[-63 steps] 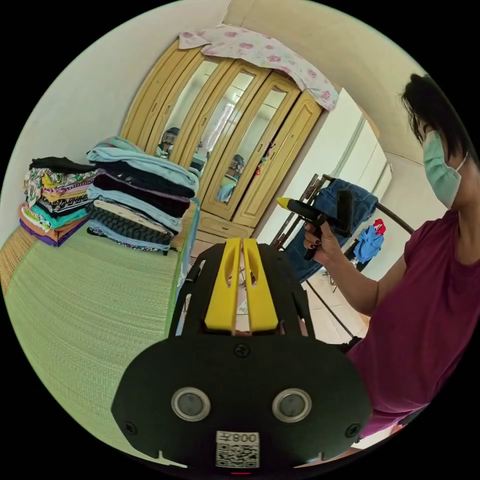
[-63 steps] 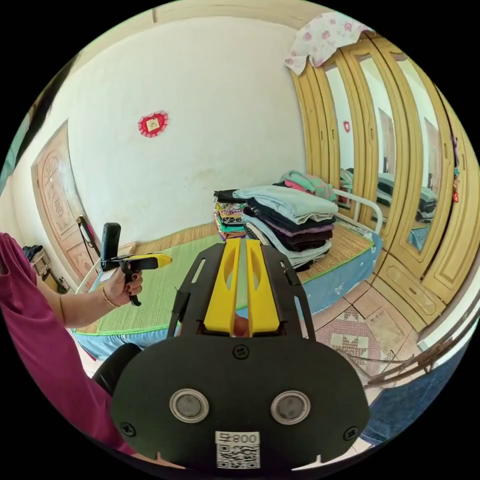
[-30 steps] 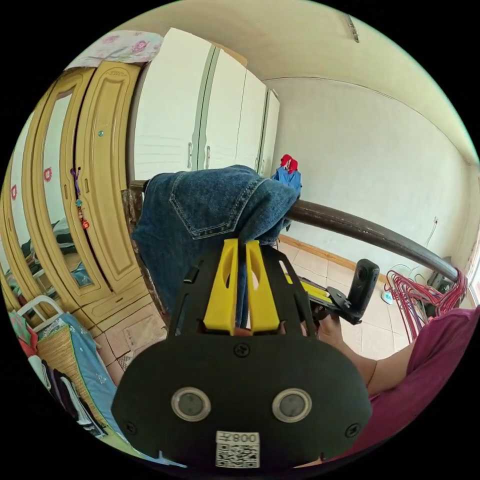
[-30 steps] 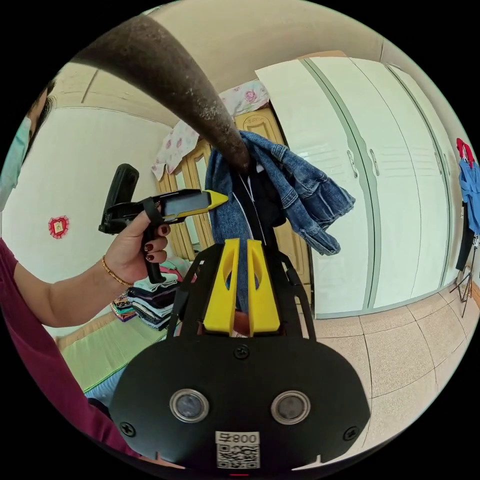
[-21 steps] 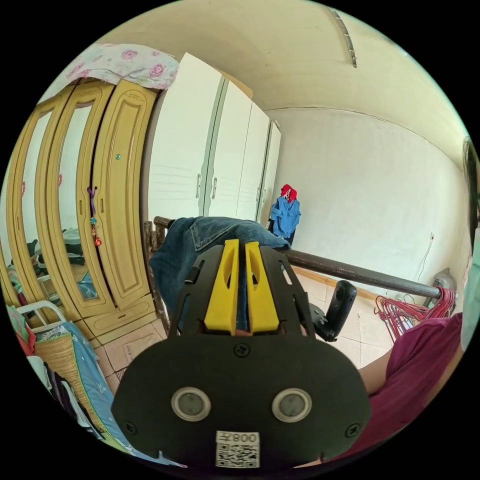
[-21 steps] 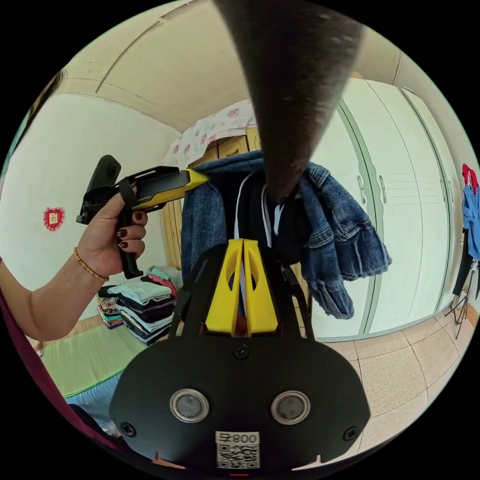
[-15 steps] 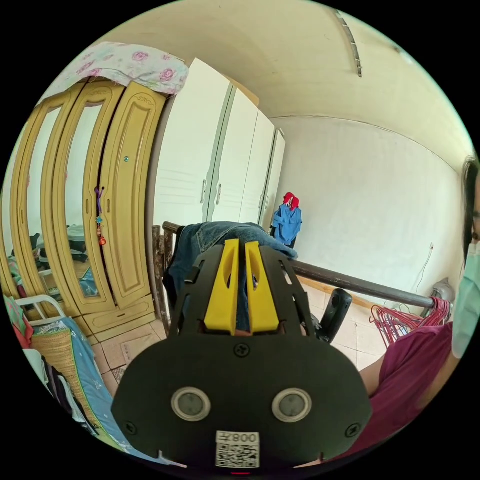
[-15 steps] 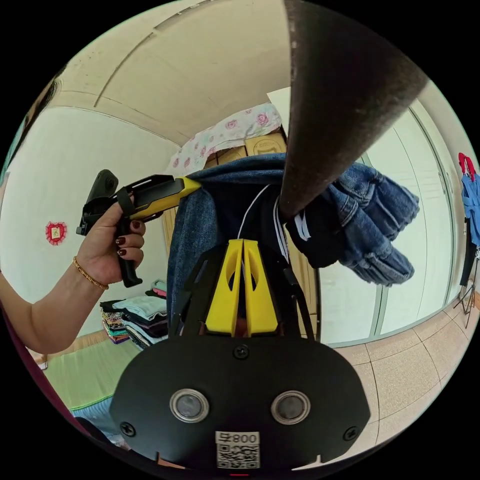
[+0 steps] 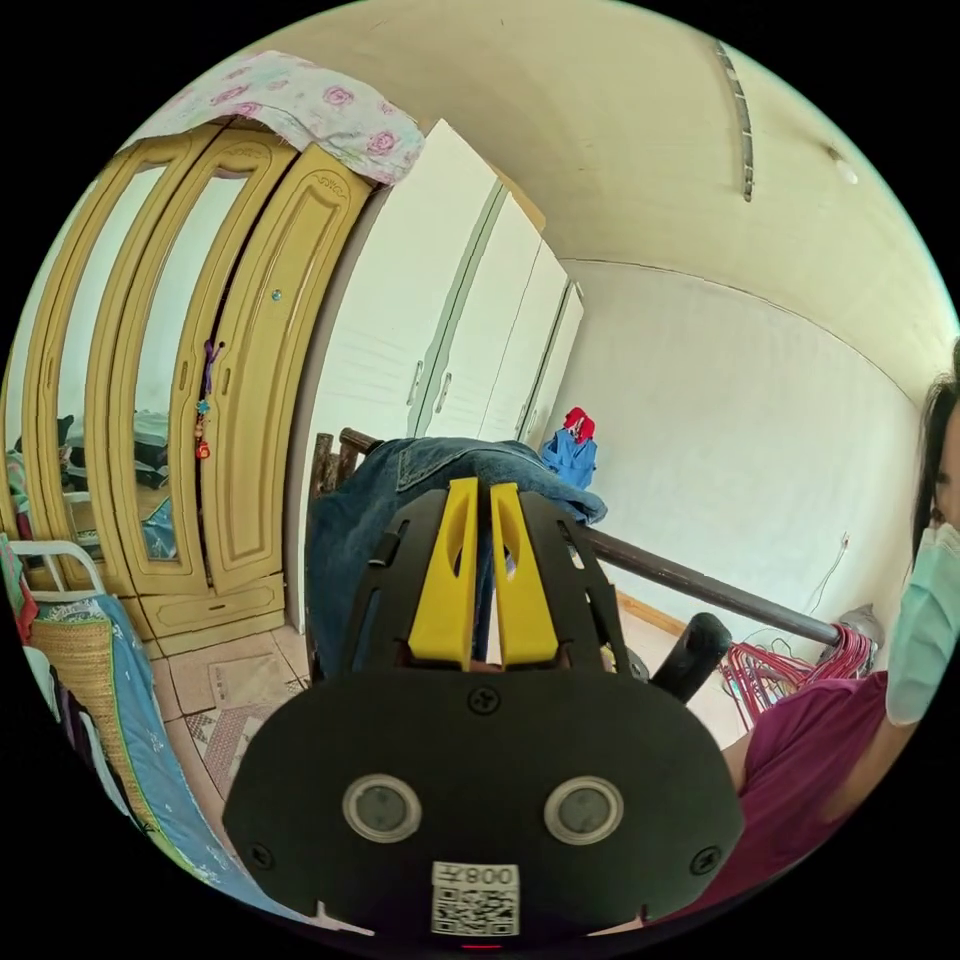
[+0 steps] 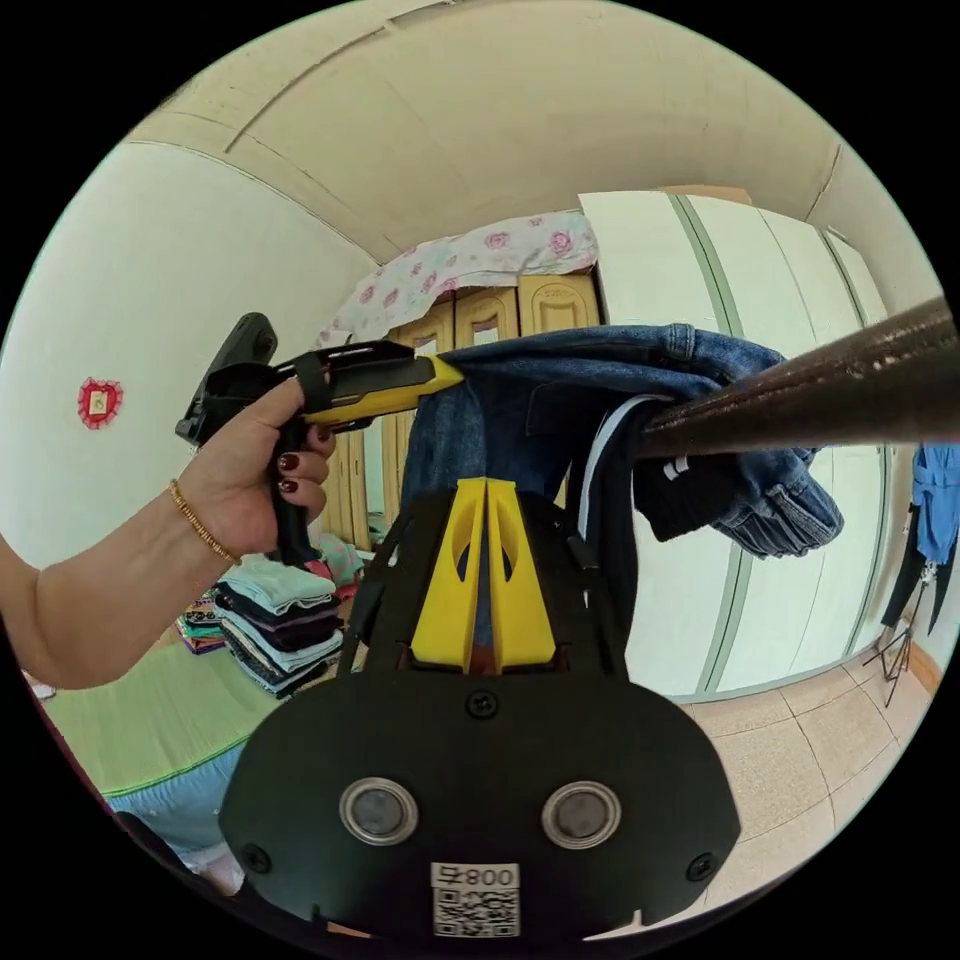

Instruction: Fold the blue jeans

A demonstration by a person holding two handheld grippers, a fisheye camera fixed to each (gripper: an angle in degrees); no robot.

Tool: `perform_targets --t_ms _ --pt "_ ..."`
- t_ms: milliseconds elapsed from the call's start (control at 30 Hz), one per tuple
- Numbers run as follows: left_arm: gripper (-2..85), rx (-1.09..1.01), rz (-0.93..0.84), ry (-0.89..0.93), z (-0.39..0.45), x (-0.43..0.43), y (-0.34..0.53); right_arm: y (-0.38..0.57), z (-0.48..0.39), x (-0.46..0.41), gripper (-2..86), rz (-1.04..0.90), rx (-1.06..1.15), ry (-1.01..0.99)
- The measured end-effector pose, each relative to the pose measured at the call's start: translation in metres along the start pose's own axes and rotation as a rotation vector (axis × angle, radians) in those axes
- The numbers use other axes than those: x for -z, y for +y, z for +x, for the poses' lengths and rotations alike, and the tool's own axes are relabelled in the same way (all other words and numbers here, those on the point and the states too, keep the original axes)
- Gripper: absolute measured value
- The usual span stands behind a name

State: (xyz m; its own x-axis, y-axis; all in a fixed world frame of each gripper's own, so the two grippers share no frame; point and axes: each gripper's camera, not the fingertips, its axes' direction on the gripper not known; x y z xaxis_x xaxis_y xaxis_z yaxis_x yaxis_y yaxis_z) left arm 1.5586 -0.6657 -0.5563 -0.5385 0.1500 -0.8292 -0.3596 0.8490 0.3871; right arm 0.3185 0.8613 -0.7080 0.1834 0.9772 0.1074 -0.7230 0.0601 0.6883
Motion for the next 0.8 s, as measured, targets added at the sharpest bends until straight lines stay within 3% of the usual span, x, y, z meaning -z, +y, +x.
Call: perform_targets --t_ms 367,800 --pt "1.7 0.033 0.014 0.012 -0.034 -0.006 -0.024 -0.081 0.011 -0.019 0.2 0.101 -0.15 0.127" --pt "1.9 0.04 -0.026 0.027 -0.073 -0.023 -0.083 -0.139 0.039 -0.035 0.1 0.154 -0.227 0.0"
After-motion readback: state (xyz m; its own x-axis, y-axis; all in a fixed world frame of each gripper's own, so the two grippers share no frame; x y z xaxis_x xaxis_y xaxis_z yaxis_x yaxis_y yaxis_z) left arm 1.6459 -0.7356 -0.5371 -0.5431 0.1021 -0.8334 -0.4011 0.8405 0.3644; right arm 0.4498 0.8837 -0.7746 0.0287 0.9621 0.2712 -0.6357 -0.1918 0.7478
